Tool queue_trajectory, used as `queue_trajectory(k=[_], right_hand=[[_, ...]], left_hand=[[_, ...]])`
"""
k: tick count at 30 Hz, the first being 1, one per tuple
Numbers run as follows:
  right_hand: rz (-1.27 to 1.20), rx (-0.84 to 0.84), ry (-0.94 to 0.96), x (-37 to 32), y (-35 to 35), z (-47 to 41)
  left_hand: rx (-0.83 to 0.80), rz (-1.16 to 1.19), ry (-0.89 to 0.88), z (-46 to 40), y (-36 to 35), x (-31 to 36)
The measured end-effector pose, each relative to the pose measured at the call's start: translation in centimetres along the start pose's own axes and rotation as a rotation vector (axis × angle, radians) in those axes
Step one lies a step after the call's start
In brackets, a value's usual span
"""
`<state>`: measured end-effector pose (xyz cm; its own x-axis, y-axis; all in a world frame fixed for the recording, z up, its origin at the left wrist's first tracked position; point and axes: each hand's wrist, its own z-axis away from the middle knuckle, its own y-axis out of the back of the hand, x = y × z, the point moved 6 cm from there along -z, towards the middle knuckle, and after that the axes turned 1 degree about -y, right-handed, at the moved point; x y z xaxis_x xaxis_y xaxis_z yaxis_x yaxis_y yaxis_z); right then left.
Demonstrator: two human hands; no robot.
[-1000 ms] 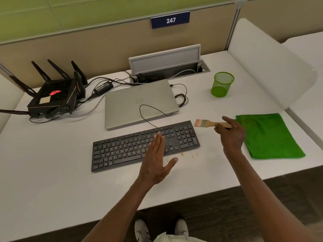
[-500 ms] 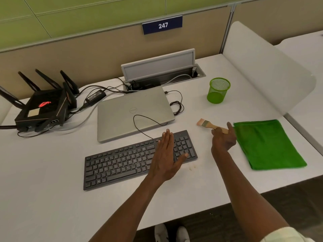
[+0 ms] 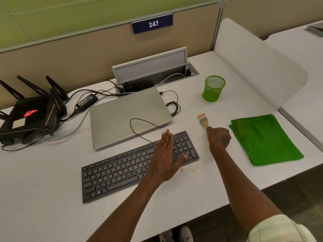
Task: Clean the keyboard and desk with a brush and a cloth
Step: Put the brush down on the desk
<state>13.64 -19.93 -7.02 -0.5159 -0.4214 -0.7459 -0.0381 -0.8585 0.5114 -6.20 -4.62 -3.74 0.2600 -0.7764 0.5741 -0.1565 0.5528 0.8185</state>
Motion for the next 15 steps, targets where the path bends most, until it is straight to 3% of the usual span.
queue_trajectory(k=[15], right_hand=[[0.316, 0.004, 0.261, -3.4, -0.3, -2.0]], left_hand=[[-0.045, -0.010, -0.089, -0.4, 0.4, -1.1]])
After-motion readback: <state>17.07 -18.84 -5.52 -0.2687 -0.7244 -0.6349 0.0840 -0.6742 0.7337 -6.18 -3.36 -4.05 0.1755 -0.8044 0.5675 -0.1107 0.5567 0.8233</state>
